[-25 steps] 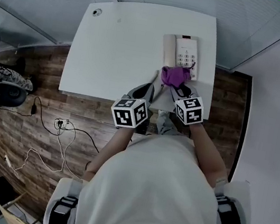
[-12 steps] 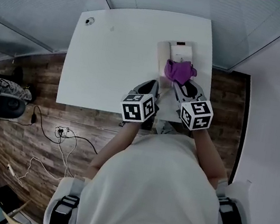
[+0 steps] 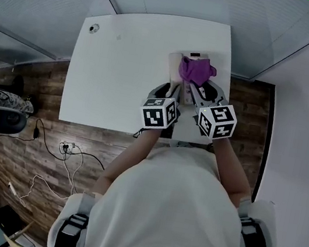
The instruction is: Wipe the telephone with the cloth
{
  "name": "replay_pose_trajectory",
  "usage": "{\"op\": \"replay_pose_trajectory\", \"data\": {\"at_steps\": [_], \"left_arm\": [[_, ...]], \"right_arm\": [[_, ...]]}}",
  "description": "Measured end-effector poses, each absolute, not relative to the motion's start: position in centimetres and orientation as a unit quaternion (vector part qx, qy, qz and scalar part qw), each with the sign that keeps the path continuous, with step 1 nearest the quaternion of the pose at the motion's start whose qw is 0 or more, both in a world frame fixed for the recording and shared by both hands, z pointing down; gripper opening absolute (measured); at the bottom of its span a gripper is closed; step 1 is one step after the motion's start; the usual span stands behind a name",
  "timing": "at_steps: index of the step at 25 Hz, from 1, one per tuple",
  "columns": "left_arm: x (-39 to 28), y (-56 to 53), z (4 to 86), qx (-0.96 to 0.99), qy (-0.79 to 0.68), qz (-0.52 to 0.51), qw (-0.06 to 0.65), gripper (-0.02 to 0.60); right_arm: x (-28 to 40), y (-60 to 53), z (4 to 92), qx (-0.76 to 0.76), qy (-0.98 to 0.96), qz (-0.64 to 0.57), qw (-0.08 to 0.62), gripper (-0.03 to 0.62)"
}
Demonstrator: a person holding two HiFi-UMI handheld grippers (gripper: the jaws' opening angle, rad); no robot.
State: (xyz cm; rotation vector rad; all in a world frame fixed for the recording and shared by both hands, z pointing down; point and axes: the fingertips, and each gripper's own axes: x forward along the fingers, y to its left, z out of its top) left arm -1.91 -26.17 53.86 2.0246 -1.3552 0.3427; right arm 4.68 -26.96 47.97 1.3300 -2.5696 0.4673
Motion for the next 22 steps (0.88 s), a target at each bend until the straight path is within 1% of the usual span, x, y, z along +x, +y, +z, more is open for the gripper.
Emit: {"op": "replay_pose_trajectory", "data": {"at_steps": [4, 8, 15, 22], "left_arm": [[-1.5, -27.9, 54.5, 0.765, -0.532, 0.146, 0.331, 0.199], [-1.2, -29.1, 55.6, 0.753, -0.546, 0.165, 0.327, 0.233], [-1.2, -31.2, 57.0, 0.725, -0.581, 0.193, 0.315, 0.25], [-1.3, -32.4, 58.2, 0.703, -0.607, 0.214, 0.303, 0.25]], "right_arm": [[5.1, -28.5, 47.8, 0.451, -0.871, 0.162, 0.107, 0.115], [5.5, -29.0, 48.4, 0.449, -0.87, 0.17, 0.112, 0.115], [6.4, -30.1, 49.4, 0.448, -0.868, 0.183, 0.114, 0.115], [6.6, -30.4, 50.5, 0.438, -0.869, 0.195, 0.122, 0.115]]}}
